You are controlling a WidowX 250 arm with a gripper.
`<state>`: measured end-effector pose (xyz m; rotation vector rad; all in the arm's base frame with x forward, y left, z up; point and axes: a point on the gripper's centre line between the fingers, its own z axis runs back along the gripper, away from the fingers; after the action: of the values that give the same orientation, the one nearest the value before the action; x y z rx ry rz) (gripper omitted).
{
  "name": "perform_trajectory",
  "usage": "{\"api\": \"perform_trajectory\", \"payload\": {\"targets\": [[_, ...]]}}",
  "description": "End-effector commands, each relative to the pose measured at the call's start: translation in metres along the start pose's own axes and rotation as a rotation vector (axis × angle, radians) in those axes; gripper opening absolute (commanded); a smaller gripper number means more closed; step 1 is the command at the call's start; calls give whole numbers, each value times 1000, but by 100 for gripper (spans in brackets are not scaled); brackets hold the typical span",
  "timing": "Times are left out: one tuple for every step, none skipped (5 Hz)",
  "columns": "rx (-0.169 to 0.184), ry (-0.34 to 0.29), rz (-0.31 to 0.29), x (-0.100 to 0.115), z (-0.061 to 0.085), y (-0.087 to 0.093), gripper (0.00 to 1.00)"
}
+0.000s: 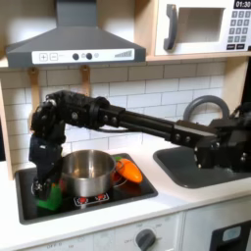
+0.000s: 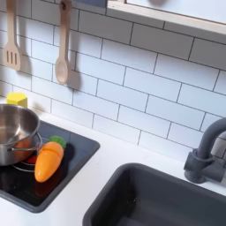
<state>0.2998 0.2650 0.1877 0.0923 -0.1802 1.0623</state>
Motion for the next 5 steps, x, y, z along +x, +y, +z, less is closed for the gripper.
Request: {"api": "perform_trajectory", "payload": {"targets": [[18,14,4,0,-6,0,100],[24,22,8,1,-10,-1,100],[27,23,9,-1,-11,0,100],[33,25,10,-1,-11,1,100],[32,20,0,-2,-10,-6,100]]}}
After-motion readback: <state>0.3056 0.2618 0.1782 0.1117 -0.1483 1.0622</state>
